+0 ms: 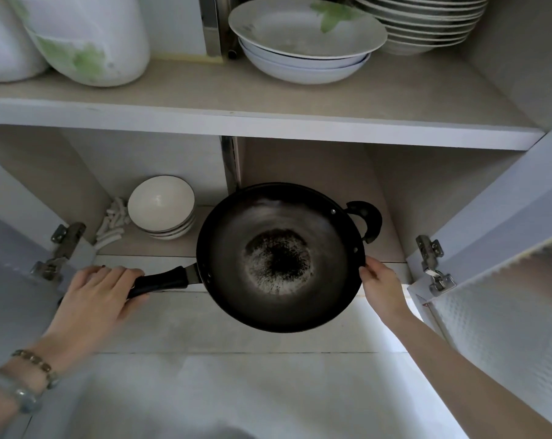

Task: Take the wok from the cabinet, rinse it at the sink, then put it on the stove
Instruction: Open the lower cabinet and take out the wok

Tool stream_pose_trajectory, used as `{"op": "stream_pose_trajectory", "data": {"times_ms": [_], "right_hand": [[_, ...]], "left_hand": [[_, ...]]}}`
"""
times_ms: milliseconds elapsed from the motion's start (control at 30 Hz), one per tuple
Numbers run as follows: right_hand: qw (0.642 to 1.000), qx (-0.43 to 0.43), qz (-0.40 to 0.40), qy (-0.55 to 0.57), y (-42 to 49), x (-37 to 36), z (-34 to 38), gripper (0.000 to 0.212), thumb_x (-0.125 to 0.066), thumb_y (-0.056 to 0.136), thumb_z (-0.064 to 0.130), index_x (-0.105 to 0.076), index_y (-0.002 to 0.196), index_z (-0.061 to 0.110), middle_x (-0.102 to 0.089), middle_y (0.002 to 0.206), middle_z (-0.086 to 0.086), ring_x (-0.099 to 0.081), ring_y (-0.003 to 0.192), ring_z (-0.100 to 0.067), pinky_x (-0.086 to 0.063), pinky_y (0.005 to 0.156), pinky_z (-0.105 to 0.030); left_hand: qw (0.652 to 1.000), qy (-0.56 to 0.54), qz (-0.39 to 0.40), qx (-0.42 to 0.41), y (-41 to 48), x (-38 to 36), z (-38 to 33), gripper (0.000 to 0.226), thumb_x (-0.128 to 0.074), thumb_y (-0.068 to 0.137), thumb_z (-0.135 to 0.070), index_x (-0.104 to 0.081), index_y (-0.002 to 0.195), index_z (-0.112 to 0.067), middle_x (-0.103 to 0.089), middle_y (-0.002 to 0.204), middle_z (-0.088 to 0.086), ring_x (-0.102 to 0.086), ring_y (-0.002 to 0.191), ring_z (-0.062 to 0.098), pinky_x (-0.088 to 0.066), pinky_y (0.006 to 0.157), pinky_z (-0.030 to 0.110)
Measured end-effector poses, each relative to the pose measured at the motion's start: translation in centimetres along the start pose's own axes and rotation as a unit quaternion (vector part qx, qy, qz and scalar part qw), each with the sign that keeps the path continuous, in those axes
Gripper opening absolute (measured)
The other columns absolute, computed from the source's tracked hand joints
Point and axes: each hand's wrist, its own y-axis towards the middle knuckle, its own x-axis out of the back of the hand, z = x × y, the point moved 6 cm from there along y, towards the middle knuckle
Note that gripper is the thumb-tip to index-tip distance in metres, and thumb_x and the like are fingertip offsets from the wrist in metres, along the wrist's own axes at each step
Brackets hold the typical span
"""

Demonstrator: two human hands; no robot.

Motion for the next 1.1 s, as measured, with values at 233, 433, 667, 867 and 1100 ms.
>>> {"op": "stream_pose_trajectory", "data": {"times_ms": [233, 433, 667, 867, 1100], "right_hand": [[0.999, -0.035, 0.008, 0.037, 0.5, -0.2, -0.4, 0.026, -0.044, 0.089, 0.006, -0.065, 0.098, 0.018, -0.067, 0.096, -0.006, -0.060, 0.096, -0.028, -0.049, 0.089, -0.044], [0.998, -0.034, -0.003, 0.049, 0.4, -0.2, -0.5, 0.028, -0.045, 0.089, 0.002, -0.063, 0.087, 0.024, -0.065, 0.095, -0.003, -0.060, 0.097, -0.029, -0.048, 0.095, -0.049], [0.997, -0.052, -0.019, 0.054, 0.1, 0.1, -1.6, 0.016, -0.046, 0.082, 0.000, -0.062, 0.084, 0.002, -0.063, 0.095, -0.028, -0.055, 0.078, -0.027, -0.046, 0.076, -0.036], [0.997, -0.063, -0.025, 0.035, -2.9, 2.6, -2.0, 0.020, -0.048, 0.071, 0.014, -0.060, 0.083, 0.004, -0.064, 0.084, -0.022, -0.060, 0.086, -0.042, -0.050, 0.088, -0.055], [0.997, -0.043, -0.023, 0.051, -9.0, 7.2, 0.1, 0.031, -0.047, 0.058, 0.023, -0.047, 0.075, -0.003, -0.040, 0.067, -0.005, -0.038, 0.068, -0.016, -0.035, 0.071, -0.034]], "left_hand": [[0.999, 0.004, -0.009, -0.047, 2.6, -0.9, -2.6, 0.076, -0.012, 0.097, -0.057, -0.069, 0.090, -0.007, -0.068, 0.072, 0.006, -0.065, 0.066, 0.031, -0.040, 0.079, 0.043], [0.998, -0.020, 0.001, -0.059, 3.7, -2.2, -3.5, 0.075, -0.007, 0.094, -0.062, -0.059, 0.078, -0.010, -0.061, 0.061, 0.001, -0.061, 0.052, 0.027, -0.042, 0.069, 0.040], [0.998, -0.017, -0.009, -0.060, 2.6, -1.6, -3.9, 0.074, -0.006, 0.095, -0.059, -0.060, 0.082, -0.009, -0.062, 0.064, 0.003, -0.061, 0.055, 0.027, -0.035, 0.070, 0.040], [0.997, -0.003, 0.037, -0.066, 0.4, 0.4, -4.3, 0.057, -0.023, 0.088, -0.057, -0.061, 0.087, -0.015, -0.066, 0.071, -0.002, -0.063, 0.062, 0.022, -0.033, 0.077, 0.039], [0.998, 0.015, 0.019, -0.060, -2.3, 9.1, -4.9, 0.042, -0.043, 0.088, -0.055, -0.060, 0.084, -0.017, -0.065, 0.068, -0.004, -0.063, 0.062, 0.021, -0.027, 0.072, 0.036]]}}
